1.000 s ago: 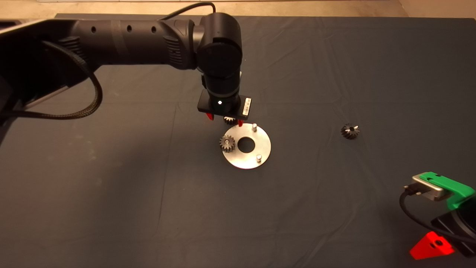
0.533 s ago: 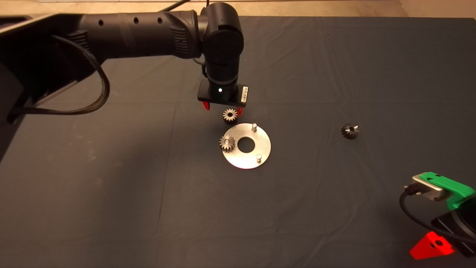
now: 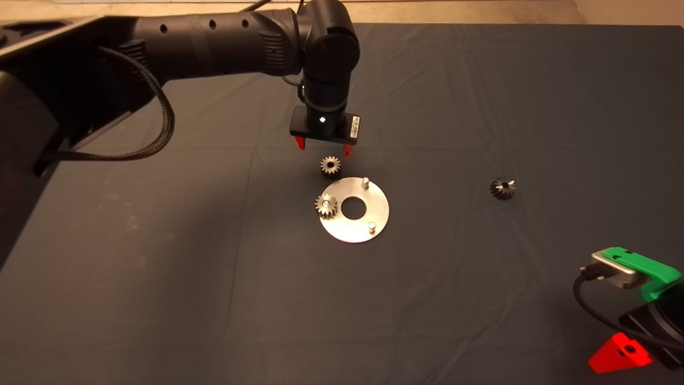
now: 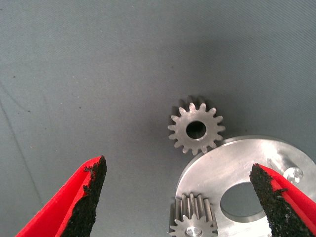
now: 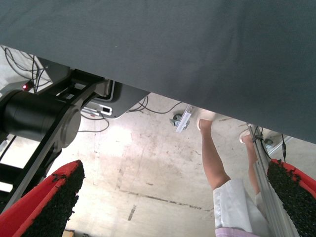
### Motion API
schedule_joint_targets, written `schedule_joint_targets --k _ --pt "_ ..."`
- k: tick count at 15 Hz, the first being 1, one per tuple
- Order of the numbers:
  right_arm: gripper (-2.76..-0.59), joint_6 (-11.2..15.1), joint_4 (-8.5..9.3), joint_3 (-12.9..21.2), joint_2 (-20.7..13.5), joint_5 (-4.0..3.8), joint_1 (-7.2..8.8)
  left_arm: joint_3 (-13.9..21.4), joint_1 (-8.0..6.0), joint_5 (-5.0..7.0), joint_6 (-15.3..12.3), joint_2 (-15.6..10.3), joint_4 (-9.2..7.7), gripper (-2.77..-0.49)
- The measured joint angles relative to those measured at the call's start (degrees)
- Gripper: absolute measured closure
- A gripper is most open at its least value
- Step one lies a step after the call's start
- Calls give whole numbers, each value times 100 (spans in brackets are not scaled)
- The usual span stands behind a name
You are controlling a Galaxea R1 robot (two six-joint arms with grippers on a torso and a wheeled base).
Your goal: Install three planetary gears onto the carrier pins
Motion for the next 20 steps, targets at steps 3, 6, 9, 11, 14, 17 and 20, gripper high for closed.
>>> schedule_joint_targets --k 3,6,9,11,14,17,20 --pt "-275 0 7 0 4 -2 -2 -264 0 -3 17 54 -24 -204" --pt "-275 0 18 0 34 1 0 -420 37 -1 22 56 -80 -204" --pt "-275 0 21 0 45 -2 -2 -430 194 0 30 71 -111 -204" --pt "-275 0 22 0 45 0 -2 -246 345 -1 9 84 -111 -204" --pt "-275 0 24 0 45 0 0 78 450 -3 -35 117 -116 -204" --pt "-275 0 25 0 45 0 -2 137 447 -15 -44 112 -57 -204" --pt "-275 0 27 0 44 -5 -2 163 447 -207 -44 81 109 -204"
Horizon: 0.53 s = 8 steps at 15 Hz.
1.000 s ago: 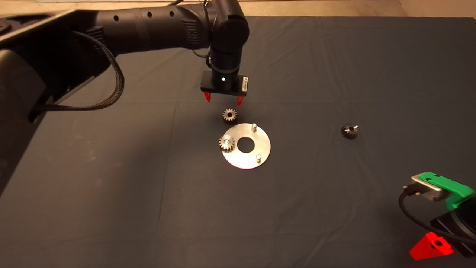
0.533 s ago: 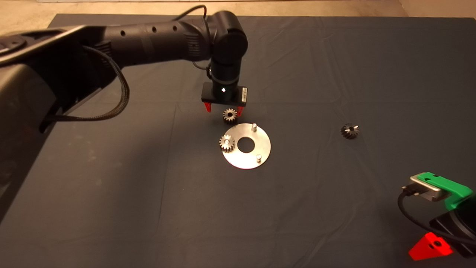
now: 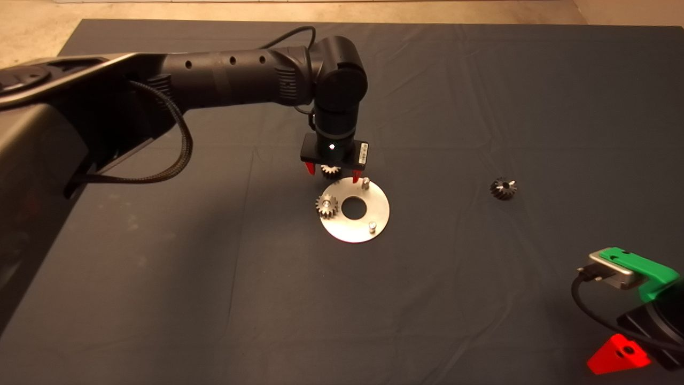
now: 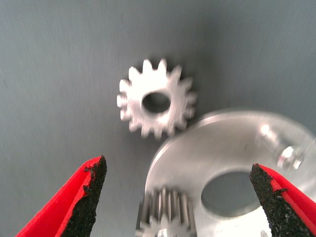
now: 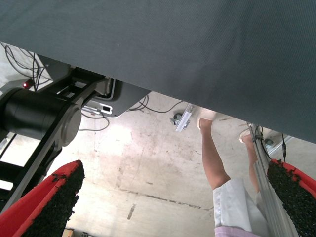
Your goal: Install three planetary gears onto the carrier pins
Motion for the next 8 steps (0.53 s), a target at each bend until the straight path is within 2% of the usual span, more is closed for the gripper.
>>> schedule_joint_targets --k 1,4,7,8 --pt "-275 0 0 0 0 2 0 29 0 -48 0 0 75 -204" --pt "-275 0 0 0 0 5 0 62 66 -368 15 -47 217 -204" --pt "-275 0 2 0 -13 5 0 62 143 -397 20 -61 300 -204" --pt "-275 0 2 0 -12 5 0 62 143 -397 22 -61 411 -204"
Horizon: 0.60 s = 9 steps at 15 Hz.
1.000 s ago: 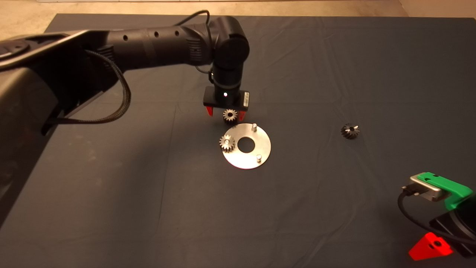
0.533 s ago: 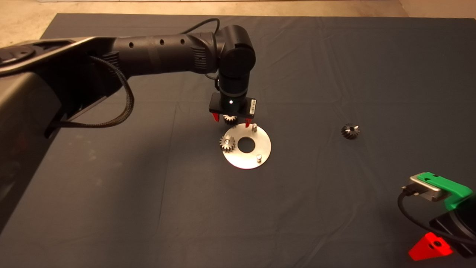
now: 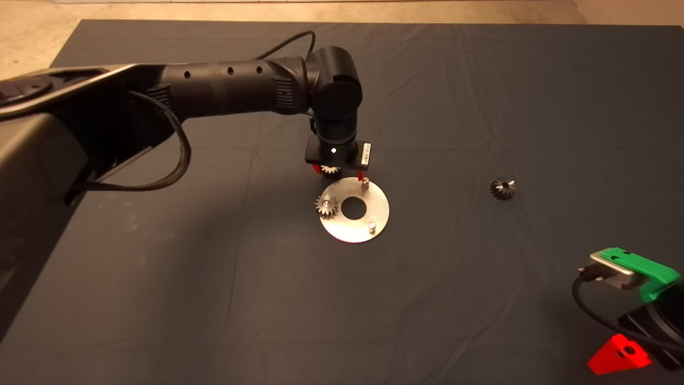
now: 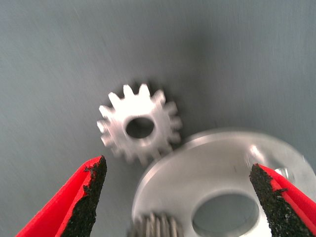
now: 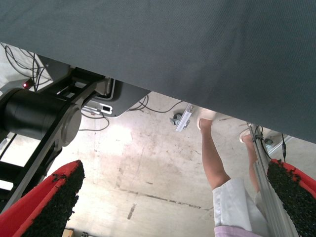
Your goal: Install three planetary gears onto the carrier pins
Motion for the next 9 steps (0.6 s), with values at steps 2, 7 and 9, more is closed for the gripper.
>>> schedule_joint_targets --k 2,7,9 --pt "-275 0 0 0 -1 -2 0 0 34 -5 63 0 125 -204" --pt "-275 0 9 0 -3 0 0 -5 113 -2 105 -29 304 -204" --pt "-275 0 9 0 -17 0 0 -5 113 -5 179 -73 307 -204"
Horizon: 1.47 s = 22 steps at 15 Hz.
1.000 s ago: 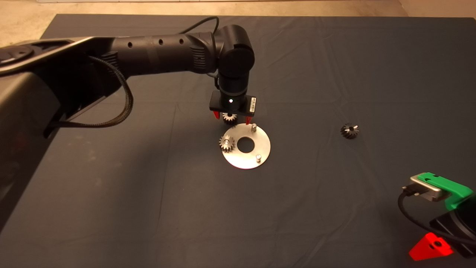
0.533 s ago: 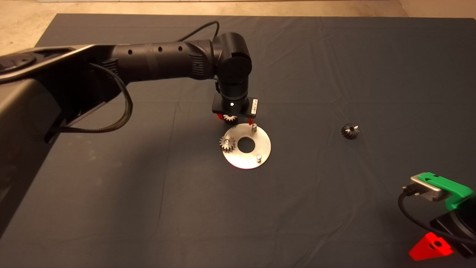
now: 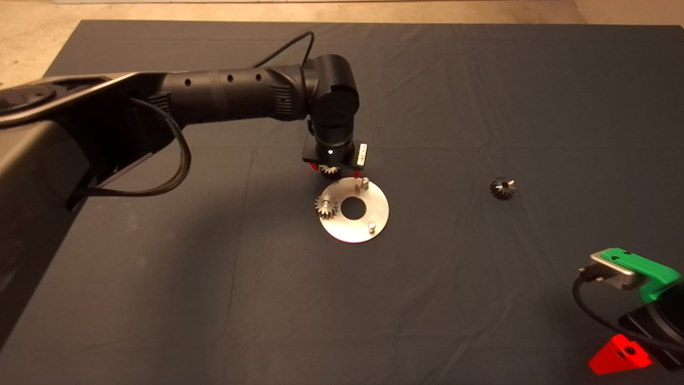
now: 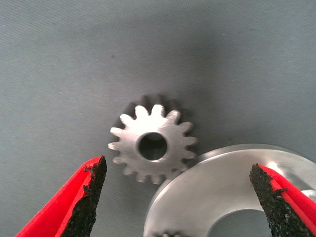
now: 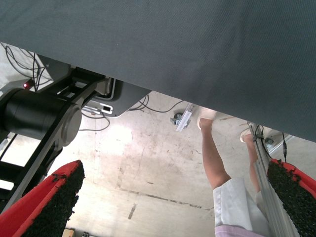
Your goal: Install three planetary gears onto the carrier pins
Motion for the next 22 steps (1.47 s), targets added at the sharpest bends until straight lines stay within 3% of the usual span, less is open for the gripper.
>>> schedule_joint_targets --k 5,17,19,22 --pt "-275 0 2 0 -1 0 0 0 2 7 72 -202 22 -204" --pt "-275 0 4 0 -1 0 0 0 66 -13 94 -174 78 -204" --pt "-275 0 2 0 -1 0 0 0 66 -193 94 -169 80 -204" --pt "-275 0 4 0 -1 0 0 0 74 -260 95 -130 83 -204"
